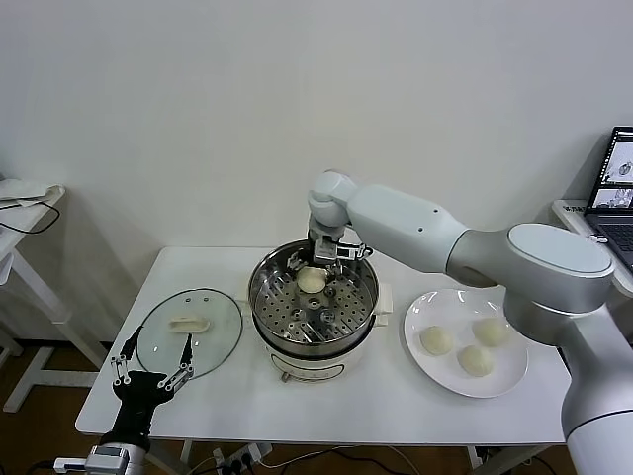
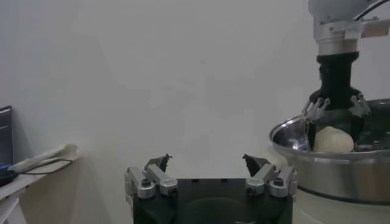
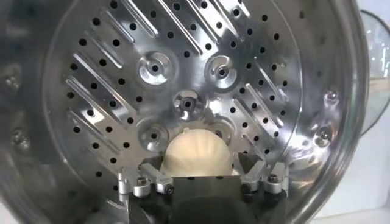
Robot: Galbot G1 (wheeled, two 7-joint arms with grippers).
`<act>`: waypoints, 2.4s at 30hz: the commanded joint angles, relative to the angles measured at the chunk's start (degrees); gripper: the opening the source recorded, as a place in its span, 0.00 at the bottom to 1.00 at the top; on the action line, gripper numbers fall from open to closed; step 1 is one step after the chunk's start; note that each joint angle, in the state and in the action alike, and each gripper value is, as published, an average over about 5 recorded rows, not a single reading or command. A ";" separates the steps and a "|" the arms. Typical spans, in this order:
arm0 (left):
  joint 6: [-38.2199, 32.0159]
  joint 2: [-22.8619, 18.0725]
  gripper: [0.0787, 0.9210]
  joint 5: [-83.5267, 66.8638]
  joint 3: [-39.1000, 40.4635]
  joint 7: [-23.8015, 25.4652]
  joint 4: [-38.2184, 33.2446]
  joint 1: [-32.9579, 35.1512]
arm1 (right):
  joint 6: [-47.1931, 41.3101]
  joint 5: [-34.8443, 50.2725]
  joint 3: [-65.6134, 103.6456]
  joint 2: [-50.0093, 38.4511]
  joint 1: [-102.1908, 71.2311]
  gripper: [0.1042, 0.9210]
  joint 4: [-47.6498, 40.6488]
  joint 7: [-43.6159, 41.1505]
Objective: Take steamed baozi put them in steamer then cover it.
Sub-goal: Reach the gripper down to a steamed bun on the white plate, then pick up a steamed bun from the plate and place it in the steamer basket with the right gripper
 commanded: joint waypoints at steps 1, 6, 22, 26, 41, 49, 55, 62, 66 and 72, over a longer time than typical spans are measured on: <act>0.04 0.10 0.88 0.01 0.20 0.00 0.35 -0.28 | -11.81 19.22 -2.94 -16.15 10.55 0.88 13.88 -6.67; 0.01 0.17 0.88 0.11 0.62 0.02 0.34 -0.39 | -30.29 37.83 -10.95 -28.30 15.73 0.88 14.39 -7.00; -0.25 -0.27 0.88 0.76 1.32 -0.11 0.24 0.36 | -46.76 41.06 -18.21 -41.00 -3.60 0.88 14.11 3.11; -0.33 -0.40 0.88 0.72 0.52 -0.12 0.38 0.42 | -47.30 39.50 -15.30 -38.82 -7.42 0.88 11.15 6.09; -0.34 -0.43 0.88 0.42 -0.69 -0.22 0.75 0.50 | -47.14 37.79 -8.97 -31.18 -13.96 0.88 3.83 11.49; -0.38 -0.51 0.88 0.37 -0.69 -0.23 0.75 0.62 | -47.37 37.46 -8.92 -30.58 -13.99 0.81 4.05 11.17; -0.33 -0.55 0.88 0.37 -0.65 -0.28 0.74 0.57 | -47.66 36.99 -9.47 -31.23 -11.17 0.71 5.72 10.02; -0.32 -0.21 0.88 0.34 -0.67 -0.29 0.62 0.44 | -47.58 36.99 -12.07 -32.46 0.52 0.66 9.41 0.36; -0.36 0.05 0.88 0.23 -0.31 -0.31 0.56 -0.06 | -47.20 38.57 -16.15 -29.80 13.19 0.62 10.50 -7.47; -0.38 0.56 0.88 0.10 0.31 -0.34 0.38 -0.62 | -48.93 44.07 -20.16 -21.97 25.52 0.60 13.67 -12.58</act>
